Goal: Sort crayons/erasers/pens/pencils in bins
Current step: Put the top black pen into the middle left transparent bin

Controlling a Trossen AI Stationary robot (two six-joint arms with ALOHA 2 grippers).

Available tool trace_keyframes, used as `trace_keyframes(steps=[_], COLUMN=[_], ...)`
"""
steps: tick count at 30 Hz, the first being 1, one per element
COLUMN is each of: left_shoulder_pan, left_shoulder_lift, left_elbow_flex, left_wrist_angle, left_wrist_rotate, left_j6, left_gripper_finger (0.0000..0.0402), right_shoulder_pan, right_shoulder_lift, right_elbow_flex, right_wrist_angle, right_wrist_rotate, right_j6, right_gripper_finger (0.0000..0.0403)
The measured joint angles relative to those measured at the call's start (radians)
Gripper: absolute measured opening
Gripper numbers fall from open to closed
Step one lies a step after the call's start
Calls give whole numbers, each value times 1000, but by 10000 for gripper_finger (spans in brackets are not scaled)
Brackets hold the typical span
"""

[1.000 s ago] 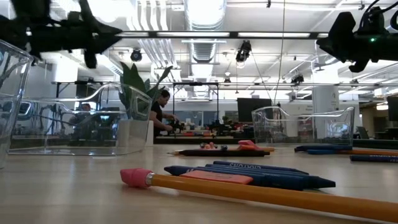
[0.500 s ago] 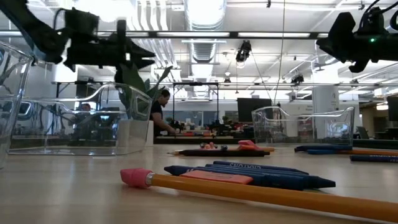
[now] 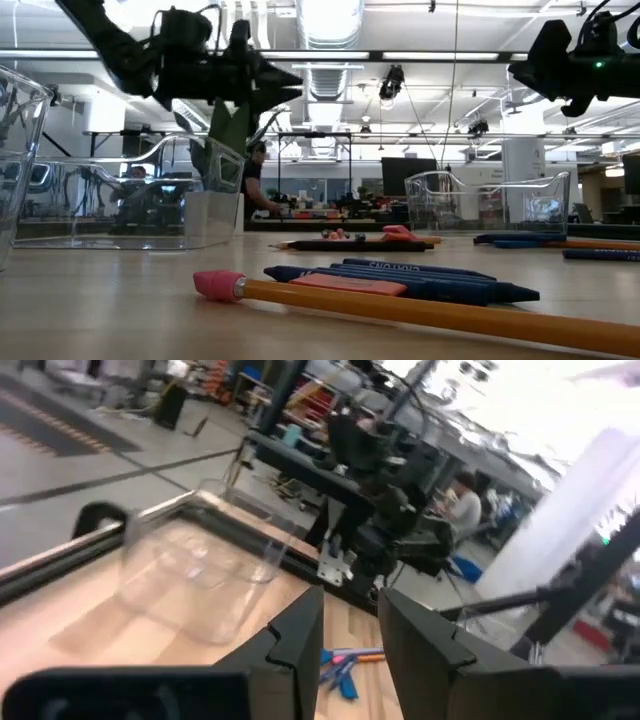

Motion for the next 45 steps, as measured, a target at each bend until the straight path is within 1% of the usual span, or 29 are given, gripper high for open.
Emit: trace_keyframes(steps=[5, 8, 12, 14, 16, 21, 25, 26, 28, 33, 40, 45], left_shoulder_pan=[-16, -16, -18, -18, -19, -21, -27, -26, -26, -30, -36, -58], left_shoulder_lift=[0, 0, -2, -2, 5, 29, 43, 43, 43, 43, 44, 45], left_elbow_flex=[74, 122, 211, 255, 290, 302, 302, 302, 302, 302, 329, 365], left_wrist_angle=[-65, -94, -232, -319, -368, -372, -370, -371, -370, -370, -431, -551], left_wrist_rotate=[-50, -56, -56, -61, -74, -78, -78, -78, -78, -78, -78, -78], left_j6=[86, 140, 303, 347, 347, 342, 156, 143, 186, 396, 422, 423], left_gripper_finger=[86, 86, 86, 86, 86, 86, 86, 86, 86, 86, 86, 86], right_shoulder_pan=[0, 0, 0, 0, 0, 0, 0, 0, 0, 0, 0, 0], right_shoulder_lift=[0, 0, 0, 0, 0, 0, 0, 0, 0, 0, 0, 0], right_elbow_flex=[0, 0, 0, 0, 0, 0, 0, 0, 0, 0, 0, 0], right_wrist_angle=[0, -2, -3, -4, -4, -5, -6, -6, -6, -6, -6, -6], right_wrist_rotate=[0, 0, 0, 0, 0, 0, 0, 0, 0, 0, 0, 0], right_j6=[0, 1, 0, 0, 0, 0, 0, 0, 0, 0, 0, 0], right_gripper_finger=[95, 95, 95, 95, 95, 95, 95, 95, 95, 95, 95, 95])
